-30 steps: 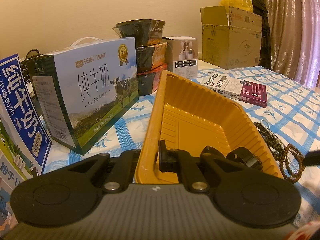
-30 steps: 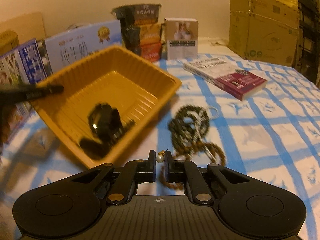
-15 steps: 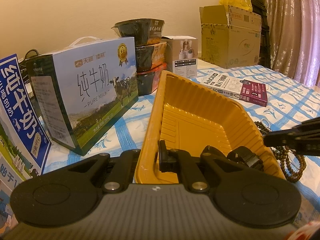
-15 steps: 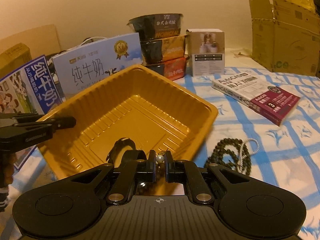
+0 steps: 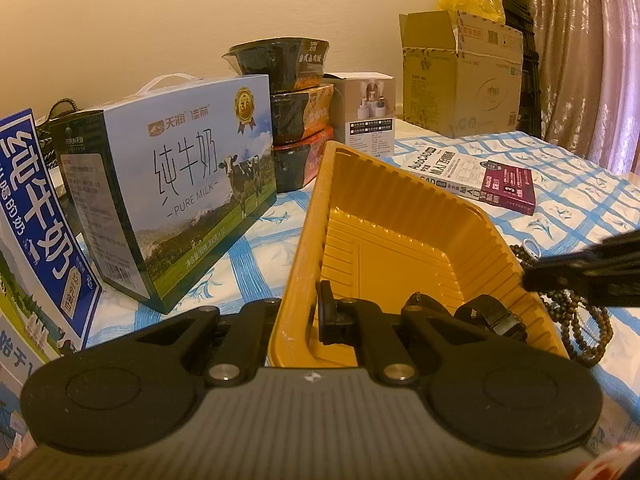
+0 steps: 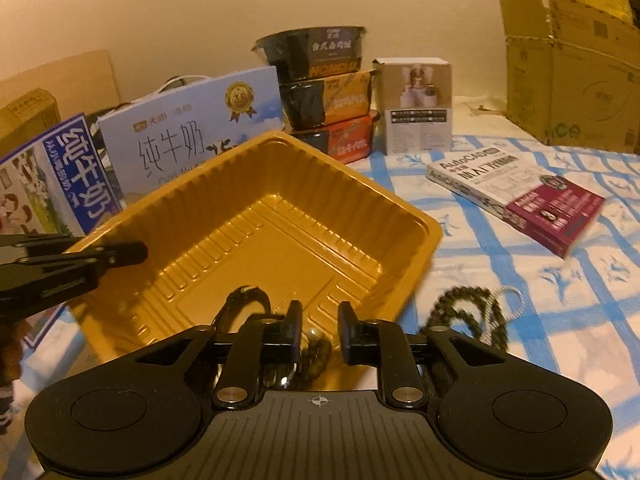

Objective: Organize jewelry

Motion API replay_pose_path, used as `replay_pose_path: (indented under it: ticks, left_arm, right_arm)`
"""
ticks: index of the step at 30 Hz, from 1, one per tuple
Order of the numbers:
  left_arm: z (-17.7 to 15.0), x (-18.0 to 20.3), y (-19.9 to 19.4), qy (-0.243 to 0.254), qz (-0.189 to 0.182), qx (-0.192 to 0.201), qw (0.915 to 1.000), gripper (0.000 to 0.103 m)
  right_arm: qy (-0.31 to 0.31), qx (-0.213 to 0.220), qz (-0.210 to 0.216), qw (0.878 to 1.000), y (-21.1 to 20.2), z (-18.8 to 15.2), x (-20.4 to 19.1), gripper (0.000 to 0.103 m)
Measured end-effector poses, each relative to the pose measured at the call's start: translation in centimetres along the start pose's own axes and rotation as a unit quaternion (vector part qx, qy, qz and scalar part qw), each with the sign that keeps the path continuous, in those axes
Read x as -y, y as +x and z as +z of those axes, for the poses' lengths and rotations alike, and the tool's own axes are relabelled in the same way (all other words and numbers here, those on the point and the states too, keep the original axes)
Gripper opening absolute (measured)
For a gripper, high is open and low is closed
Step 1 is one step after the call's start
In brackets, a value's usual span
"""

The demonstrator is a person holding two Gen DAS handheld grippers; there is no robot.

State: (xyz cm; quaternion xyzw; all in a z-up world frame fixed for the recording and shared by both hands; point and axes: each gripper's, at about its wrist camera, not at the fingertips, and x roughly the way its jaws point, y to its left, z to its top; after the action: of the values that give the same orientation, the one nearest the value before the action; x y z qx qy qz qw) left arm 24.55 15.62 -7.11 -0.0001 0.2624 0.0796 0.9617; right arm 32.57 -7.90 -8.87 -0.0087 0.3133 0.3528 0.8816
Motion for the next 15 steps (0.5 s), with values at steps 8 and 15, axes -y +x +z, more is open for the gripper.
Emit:
replay_pose_path:
  ticks: [8, 15]
  left_arm:
    - [0.1, 0.0, 0.1, -0.003, 0.001, 0.001, 1.0000, 0.006]
    - [0.1, 0.2, -0.1, -0.003, 0.003, 0.003, 1.0000, 0.006]
  right_arm:
    - [0.059, -0.019, -0.040, 0.997, -5.5, -3.3, 2.0, 0.028]
    - [0.085, -0.047, -0.077, 0.992, -8.3, -5.9, 3.9, 0.028]
